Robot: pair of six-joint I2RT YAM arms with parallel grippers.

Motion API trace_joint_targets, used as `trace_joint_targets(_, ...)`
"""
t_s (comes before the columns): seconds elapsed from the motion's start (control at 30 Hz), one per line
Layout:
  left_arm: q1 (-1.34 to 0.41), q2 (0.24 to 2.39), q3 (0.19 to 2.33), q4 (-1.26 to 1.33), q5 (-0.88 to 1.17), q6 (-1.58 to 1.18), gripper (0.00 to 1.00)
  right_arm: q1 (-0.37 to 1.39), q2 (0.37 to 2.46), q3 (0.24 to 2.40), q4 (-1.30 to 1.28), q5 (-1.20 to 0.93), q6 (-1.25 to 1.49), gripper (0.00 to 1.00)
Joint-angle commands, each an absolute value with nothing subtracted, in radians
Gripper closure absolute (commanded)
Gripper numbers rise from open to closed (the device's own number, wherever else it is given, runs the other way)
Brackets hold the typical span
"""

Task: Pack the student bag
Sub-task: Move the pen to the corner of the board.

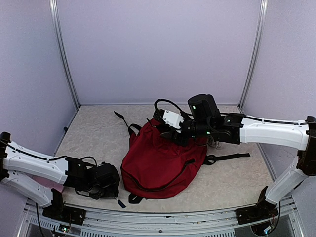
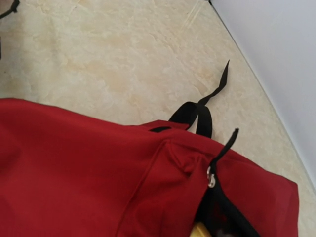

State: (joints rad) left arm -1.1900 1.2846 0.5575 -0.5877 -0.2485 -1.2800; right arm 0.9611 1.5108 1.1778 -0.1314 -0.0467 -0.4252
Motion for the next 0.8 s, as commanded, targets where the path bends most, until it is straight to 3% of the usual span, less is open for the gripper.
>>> trace_joint_targets(0.0, -1.182, 1.317, 0.503, -0.507, -0.172, -1.277, 0.43, 0.974, 1.484, 1.164, -0.135, -0.041, -0.426, 0.42)
trace_joint_targets(0.13, -1.148, 1.289, 0.497, -0.552, -0.206, -1.248, 0.55, 0.975, 1.493, 1.176, -0.135, -0.032, -0.443, 0.42)
trace_joint_targets(0.43, -1.109, 1.268, 0.536, -0.714, -0.319, -1.107, 0.69, 0.975, 1.492, 1.18, -0.138, -0.034, -0.449, 0.42)
trace_joint_targets(0.6, -1.104, 1.324, 0.553, -0.714, -0.305, -1.056, 0.71, 0.976, 1.491, 1.185, -0.14, -0.031, -0.455, 0.42)
trace_joint_targets(0.77, -1.09, 1.311, 0.553, -0.623, -0.301, -0.996, 0.88, 0.975, 1.49, 1.186, -0.139, -0.031, -0.457, 0.42)
